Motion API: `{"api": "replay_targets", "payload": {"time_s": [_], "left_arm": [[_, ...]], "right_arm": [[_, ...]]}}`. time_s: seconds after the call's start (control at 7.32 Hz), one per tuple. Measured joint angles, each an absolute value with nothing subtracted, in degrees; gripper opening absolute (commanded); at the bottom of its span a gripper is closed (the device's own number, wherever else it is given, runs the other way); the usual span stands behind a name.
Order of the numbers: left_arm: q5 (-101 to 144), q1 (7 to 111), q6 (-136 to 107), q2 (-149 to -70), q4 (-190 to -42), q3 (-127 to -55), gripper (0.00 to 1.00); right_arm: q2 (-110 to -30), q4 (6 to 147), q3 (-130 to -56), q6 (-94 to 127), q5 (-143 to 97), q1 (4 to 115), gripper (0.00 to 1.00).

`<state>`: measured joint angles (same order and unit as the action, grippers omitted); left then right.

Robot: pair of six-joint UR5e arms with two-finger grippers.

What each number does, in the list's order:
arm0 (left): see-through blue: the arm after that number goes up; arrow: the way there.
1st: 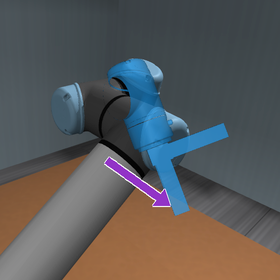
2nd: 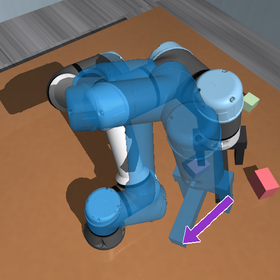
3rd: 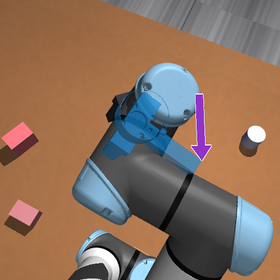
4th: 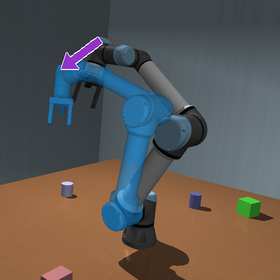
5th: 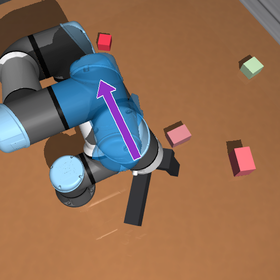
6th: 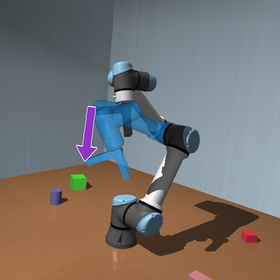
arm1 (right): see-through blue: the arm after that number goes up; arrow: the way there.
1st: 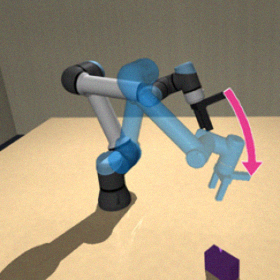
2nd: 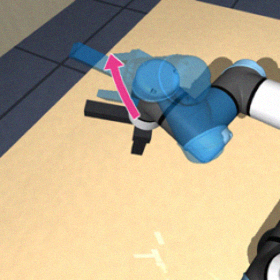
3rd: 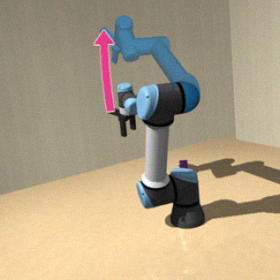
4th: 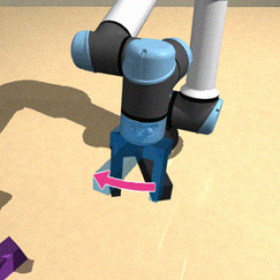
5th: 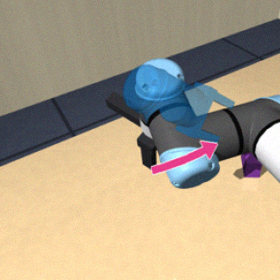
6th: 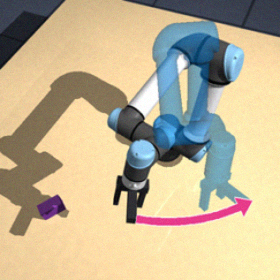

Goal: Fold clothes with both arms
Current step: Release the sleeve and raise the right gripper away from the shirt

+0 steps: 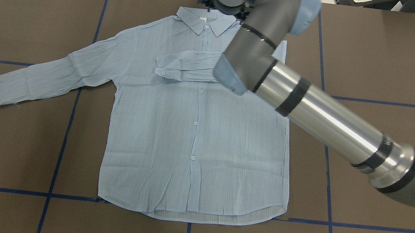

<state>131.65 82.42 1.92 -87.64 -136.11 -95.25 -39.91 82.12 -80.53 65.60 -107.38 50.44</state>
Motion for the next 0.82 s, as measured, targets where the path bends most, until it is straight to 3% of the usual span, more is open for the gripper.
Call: {"api": "replay_targets", "payload": {"time_s": [0.27,0.68,0.82], "left_arm": [[128.89,75.19,-12.96,-85.42,-148.3,-91.55,1.0],[118.44,64.77,-32.14,-81.97,-167.53,-83.74,1.0],[116.19,61.62,-35.62,-81.44,-169.3,-82.55,0.85]], "right_arm": [[-56.91,81.92,-93.67,47.02,-119.15,60.8,1.0],[-73.85,81.32,-98.74,21.54,-130.85,75.42,1.0],[-76.39,81.05,-98.96,17.68,-132.59,77.94,1.0]]}}
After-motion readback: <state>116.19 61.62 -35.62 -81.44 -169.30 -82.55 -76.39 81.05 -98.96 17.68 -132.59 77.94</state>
